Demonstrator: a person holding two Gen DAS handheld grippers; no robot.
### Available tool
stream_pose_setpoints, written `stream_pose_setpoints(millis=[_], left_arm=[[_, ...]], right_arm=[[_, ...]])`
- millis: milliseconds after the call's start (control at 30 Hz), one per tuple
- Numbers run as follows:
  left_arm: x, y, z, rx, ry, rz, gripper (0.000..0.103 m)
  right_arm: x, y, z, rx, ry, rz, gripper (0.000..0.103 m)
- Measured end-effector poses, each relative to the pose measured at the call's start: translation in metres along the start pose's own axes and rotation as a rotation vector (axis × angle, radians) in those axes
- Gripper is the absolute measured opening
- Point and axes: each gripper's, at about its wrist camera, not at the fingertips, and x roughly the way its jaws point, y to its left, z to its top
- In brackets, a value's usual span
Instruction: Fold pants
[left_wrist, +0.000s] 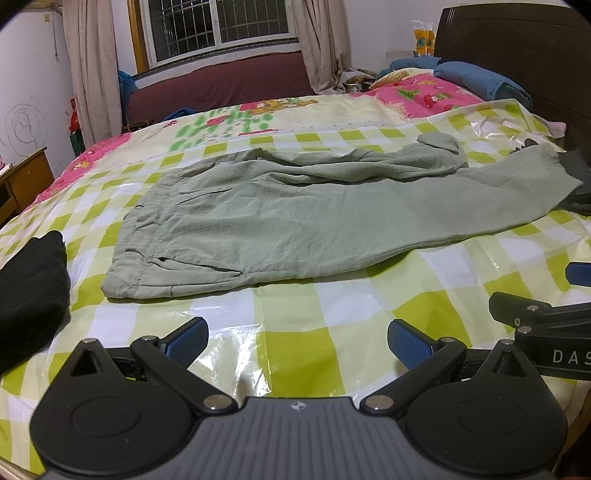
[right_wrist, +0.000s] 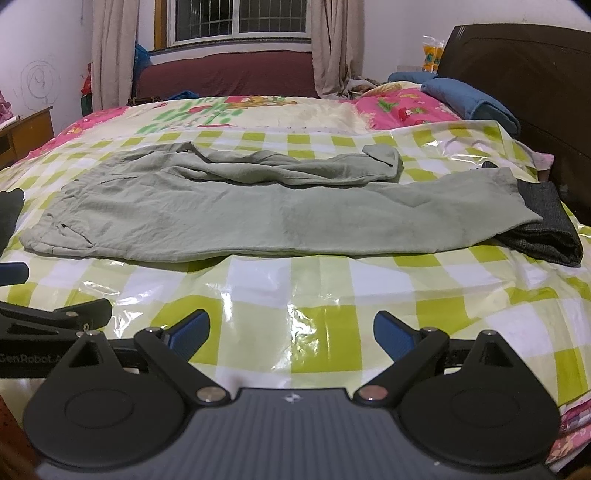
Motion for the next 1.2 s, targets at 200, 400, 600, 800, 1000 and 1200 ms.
stream_pose_setpoints(millis=[200,400,600,800,1000,1200], left_arm=[[0.0004,0.0002,-0.0001,0.0,0.002,-0.001,0.103],[0.0005,0.0002,-0.0002,0.0,0.002,0.0,0.103],[0.0005,0.0002,0.0001,-0.001,0.002,0.0,0.103],[0.0005,-0.0001,0.0003,0.0,0.002,0.0,0.103],[0.0005,-0.0002,0.0003,0.0,0.003,0.001,0.103],[0.0012,-0.0008,-0.0003,0.001,0.004,0.0,0.103]], right_arm=[[0.0005,0.0012,-0.0007,-0.001,0.004,0.001,0.095],[0.0013,0.0015,-0.0013,-0.002,0.006,0.003,0.095],[0.0019,0.002,-0.0019,0.0,0.011,0.006,0.095],[0.002,0.0015,-0.0017,0.0,0.01,0.005,0.095],[0.0026,0.0014,-0.0024,0.001,0.014,0.007,0.095],[0.0034,0.0014,-0.0028,0.002,0.021,0.01,0.095]])
